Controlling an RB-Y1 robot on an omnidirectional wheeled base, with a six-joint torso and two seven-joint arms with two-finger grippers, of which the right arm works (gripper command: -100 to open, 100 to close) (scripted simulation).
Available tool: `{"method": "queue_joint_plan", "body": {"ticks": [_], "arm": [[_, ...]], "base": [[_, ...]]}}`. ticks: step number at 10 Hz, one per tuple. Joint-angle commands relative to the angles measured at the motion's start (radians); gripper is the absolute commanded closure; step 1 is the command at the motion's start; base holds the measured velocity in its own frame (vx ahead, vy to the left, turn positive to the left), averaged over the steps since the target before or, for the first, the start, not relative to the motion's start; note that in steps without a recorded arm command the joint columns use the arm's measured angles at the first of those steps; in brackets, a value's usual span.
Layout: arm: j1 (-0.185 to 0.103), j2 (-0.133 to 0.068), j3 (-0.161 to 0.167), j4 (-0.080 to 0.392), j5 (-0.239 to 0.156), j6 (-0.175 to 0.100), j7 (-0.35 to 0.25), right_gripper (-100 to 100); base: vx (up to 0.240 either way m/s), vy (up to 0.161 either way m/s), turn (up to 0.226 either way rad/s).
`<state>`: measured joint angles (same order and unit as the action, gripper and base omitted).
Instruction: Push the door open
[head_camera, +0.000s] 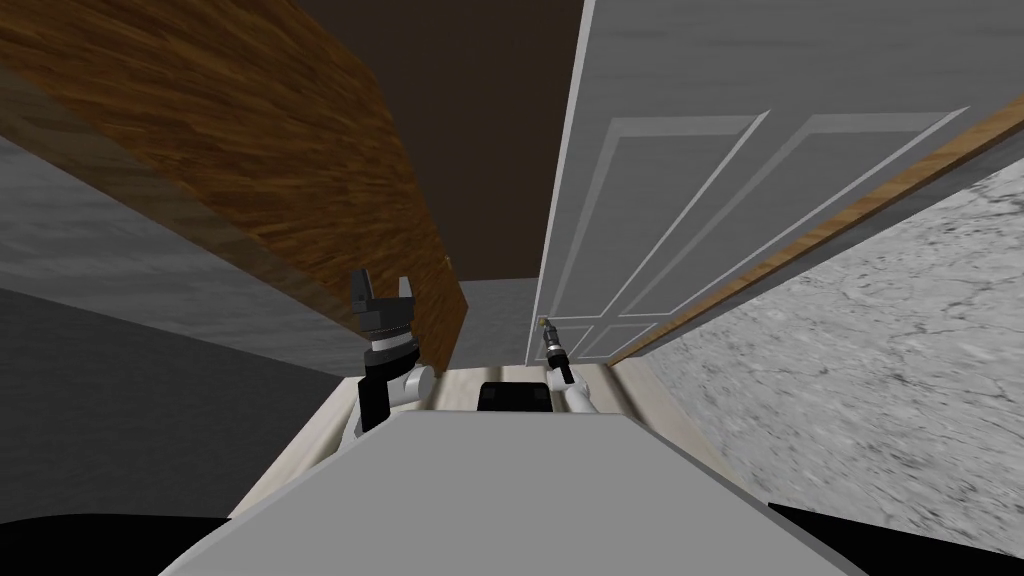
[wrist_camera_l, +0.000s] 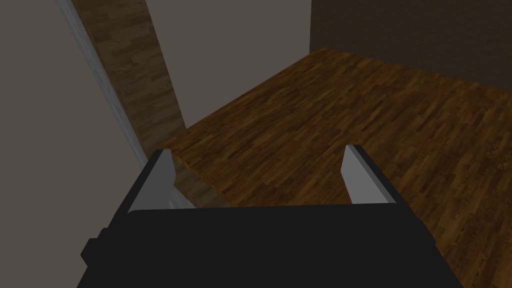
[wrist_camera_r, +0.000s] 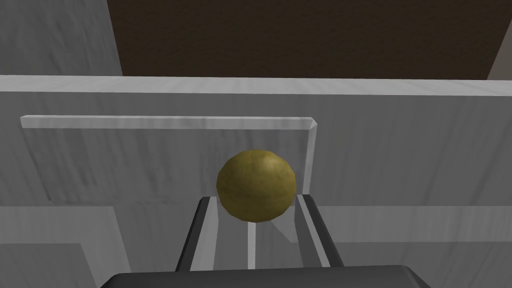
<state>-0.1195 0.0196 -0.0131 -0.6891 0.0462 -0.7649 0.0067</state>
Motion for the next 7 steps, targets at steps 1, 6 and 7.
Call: {"method": "queue_joint_plan", "body": {"ticks": [1, 6, 7], "arm": [[0.0, 0.0, 0.0, -0.001, 0.0, -0.002, 0.0, 100], [0.0, -0.043, -0.033, 0.001, -0.018, -0.001, 0.009, 100], [-0.016, -0.051, -0.03, 0.034, -0.019, -0.014, 0.007, -100]], "base": [[0.0, 0.0, 0.0], [0.135, 0.039, -0.038], [-0.029, 0.035, -0.027]]}}
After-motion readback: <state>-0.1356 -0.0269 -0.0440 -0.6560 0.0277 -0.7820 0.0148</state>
